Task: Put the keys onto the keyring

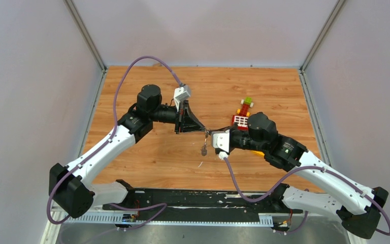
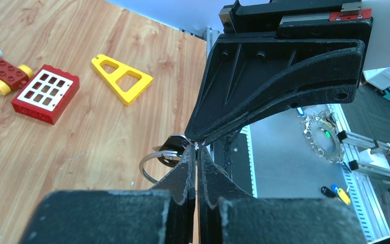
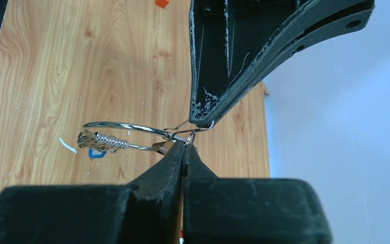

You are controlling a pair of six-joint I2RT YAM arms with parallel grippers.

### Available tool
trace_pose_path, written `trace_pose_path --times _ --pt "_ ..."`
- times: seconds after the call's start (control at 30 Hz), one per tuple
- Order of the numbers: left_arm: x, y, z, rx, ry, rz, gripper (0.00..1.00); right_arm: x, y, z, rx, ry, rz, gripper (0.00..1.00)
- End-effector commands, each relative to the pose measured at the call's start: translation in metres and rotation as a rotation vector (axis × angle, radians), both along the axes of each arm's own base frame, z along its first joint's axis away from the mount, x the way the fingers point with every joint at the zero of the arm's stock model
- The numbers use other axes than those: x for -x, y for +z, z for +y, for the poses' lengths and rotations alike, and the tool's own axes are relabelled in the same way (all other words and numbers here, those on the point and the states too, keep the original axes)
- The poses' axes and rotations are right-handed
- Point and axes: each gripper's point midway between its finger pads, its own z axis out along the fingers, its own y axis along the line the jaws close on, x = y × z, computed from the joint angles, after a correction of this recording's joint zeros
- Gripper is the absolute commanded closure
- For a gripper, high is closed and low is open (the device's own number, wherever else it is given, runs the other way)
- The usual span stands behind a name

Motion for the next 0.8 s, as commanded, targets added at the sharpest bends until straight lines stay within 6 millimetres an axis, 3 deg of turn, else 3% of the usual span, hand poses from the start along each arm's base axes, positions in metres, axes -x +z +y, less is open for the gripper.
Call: trace_pose_path --times 0.0,0.77 --pt "-0.0034 0.0070 -0.0041 0.026 0.005 -0.023 1.00 0.0051 0.0178 0.0081 -0.052 0.029 -0.020 1.00" --pt "-0.0074 0.0047 -0.0046 0.011 0.026 -0.038 1.00 0.0003 0.0177 0.0071 -0.043 -0.005 -0.043 1.00"
